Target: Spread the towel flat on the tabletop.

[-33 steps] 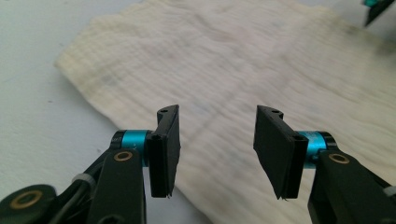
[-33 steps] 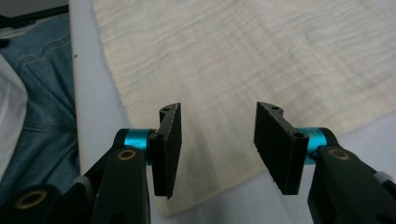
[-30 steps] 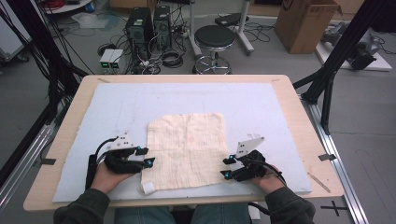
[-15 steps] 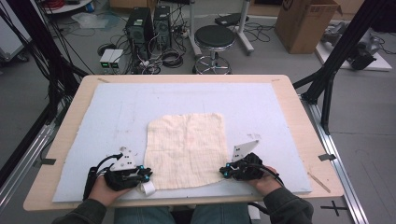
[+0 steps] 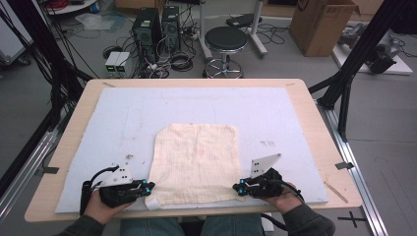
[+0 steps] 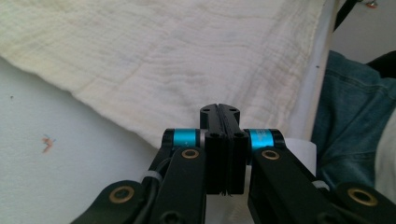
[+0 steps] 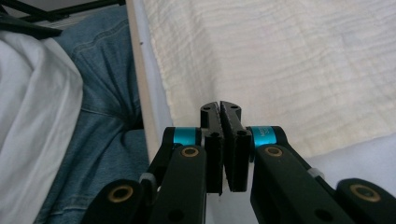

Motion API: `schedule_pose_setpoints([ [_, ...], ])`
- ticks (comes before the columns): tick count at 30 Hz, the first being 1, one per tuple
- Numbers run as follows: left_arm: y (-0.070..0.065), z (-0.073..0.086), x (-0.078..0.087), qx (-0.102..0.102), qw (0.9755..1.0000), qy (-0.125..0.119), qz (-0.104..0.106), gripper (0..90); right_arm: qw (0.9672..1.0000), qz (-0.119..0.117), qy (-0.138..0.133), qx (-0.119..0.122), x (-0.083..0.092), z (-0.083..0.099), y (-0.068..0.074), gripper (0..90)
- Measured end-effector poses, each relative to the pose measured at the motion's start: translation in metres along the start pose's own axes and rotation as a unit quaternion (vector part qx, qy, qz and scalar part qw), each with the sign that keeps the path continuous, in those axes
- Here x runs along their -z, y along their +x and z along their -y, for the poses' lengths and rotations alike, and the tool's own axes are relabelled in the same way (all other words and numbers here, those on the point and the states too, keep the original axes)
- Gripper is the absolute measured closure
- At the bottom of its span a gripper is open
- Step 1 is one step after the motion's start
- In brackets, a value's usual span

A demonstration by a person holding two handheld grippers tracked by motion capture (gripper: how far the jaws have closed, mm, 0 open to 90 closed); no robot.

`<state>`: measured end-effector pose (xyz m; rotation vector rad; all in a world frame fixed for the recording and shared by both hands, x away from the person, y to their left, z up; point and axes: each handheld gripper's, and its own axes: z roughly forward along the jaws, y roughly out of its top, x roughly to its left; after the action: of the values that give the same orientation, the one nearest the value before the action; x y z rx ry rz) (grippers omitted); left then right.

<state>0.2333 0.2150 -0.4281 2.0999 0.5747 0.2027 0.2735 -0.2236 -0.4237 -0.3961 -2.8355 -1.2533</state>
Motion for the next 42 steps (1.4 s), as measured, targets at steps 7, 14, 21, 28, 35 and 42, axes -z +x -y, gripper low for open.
schedule_pose_setpoints([
  [7, 0.008, -0.003, 0.002, 0.015, 0.9998, -0.013, 0.004, 70.3, 0.9998, -0.016, -0.013, -0.003, 0.004, -0.003, 0.001, 66.9],
  [14, 0.059, -0.039, -0.018, 0.074, 0.9929, -0.046, -0.081, 62.0, 0.9963, 0.074, -0.033, -0.030, 0.011, -0.033, -0.046, 63.9],
  [21, 0.119, -0.059, -0.058, 0.137, 0.9765, -0.037, -0.162, 62.1, 0.9815, 0.157, -0.022, -0.107, -0.006, -0.051, -0.129, 62.1],
  [28, 0.144, -0.049, -0.086, 0.180, 0.9690, -0.004, -0.169, 55.8, 0.9683, 0.196, -0.005, -0.155, -0.030, -0.043, -0.169, 66.7],
  [35, 0.141, -0.060, -0.089, 0.151, 0.9726, -0.013, -0.176, 86.6, 0.9734, 0.181, -0.008, -0.140, -0.032, -0.043, -0.172, 85.6],
  [42, 0.144, -0.065, -0.080, 0.160, 0.9704, -0.042, -0.175, 75.5, 0.9674, 0.195, -0.039, -0.157, -0.022, -0.042, -0.173, 80.9],
])
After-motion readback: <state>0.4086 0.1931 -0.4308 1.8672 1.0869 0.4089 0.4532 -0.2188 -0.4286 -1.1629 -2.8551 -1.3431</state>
